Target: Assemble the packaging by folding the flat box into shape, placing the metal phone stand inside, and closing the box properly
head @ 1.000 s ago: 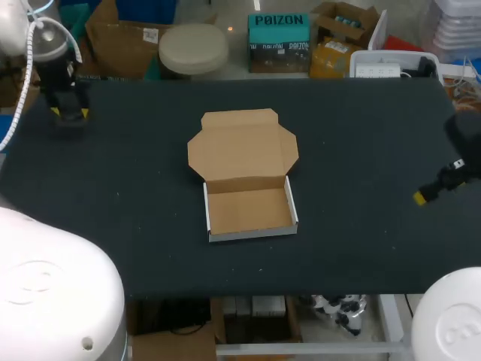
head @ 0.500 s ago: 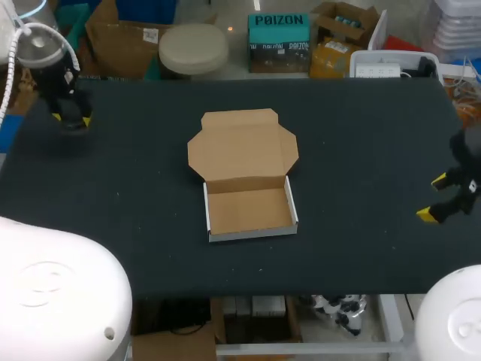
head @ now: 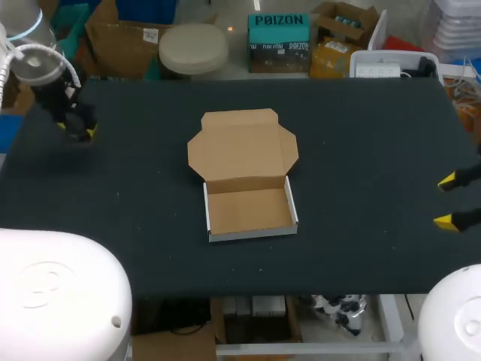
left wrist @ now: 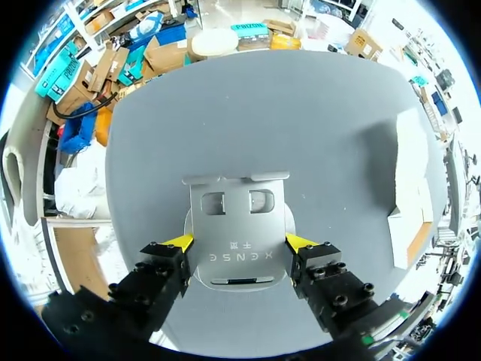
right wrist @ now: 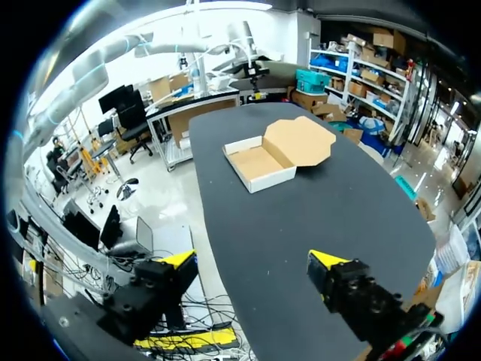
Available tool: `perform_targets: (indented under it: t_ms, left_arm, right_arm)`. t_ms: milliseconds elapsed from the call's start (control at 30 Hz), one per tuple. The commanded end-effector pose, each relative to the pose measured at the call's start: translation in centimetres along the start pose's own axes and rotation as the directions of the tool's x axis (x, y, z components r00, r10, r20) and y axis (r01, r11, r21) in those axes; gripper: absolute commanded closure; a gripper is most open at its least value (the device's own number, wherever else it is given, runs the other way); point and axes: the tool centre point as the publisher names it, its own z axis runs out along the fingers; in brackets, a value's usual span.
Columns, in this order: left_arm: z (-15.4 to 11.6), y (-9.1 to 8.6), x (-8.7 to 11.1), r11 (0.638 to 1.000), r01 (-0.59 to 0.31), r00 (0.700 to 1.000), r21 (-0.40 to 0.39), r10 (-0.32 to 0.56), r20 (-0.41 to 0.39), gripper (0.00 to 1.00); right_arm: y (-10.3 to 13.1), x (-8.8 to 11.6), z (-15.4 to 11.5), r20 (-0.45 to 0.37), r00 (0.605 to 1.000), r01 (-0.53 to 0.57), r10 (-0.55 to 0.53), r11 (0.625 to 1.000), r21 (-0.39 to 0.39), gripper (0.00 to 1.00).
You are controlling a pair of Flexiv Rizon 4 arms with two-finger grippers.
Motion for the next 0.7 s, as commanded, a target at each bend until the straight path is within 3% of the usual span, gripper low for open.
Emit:
perform_targets:
  t_ms: [33, 200, 433, 700]
  left_arm:
    - [-0.2, 0.5, 0.1, 0.999, 0.001, 1.000, 0.040, -0.001, 0.006, 1.00]
    - [-0.2, 0.5, 0.1, 0.999, 0.001, 1.000, 0.040, -0.001, 0.006, 1.00]
    - [-1.0, 0.3, 2.6, 0.999, -0.030, 1.000, 0.034, 0.030, 0.008, 1.00]
    - [-1.5, 1.2, 5.4, 0.999, -0.052, 0.999, 0.017, 0.052, 0.006, 1.00]
  right_arm:
    - [0.0, 0.0, -0.2, -0.006, 1.000, 0.000, 0.000, 1.000, -0.002, 0.00]
    - [0.4, 0.2, 0.6, -0.027, 0.998, 0.051, -0.051, 0.999, 0.014, 0.00]
    - [0.5, 0.6, 3.4, -0.070, 0.990, 0.130, -0.126, 0.990, 0.057, 0.00]
    - [-0.4, 0.1, 5.6, -0.066, 0.989, 0.135, -0.129, 0.987, 0.090, 0.00]
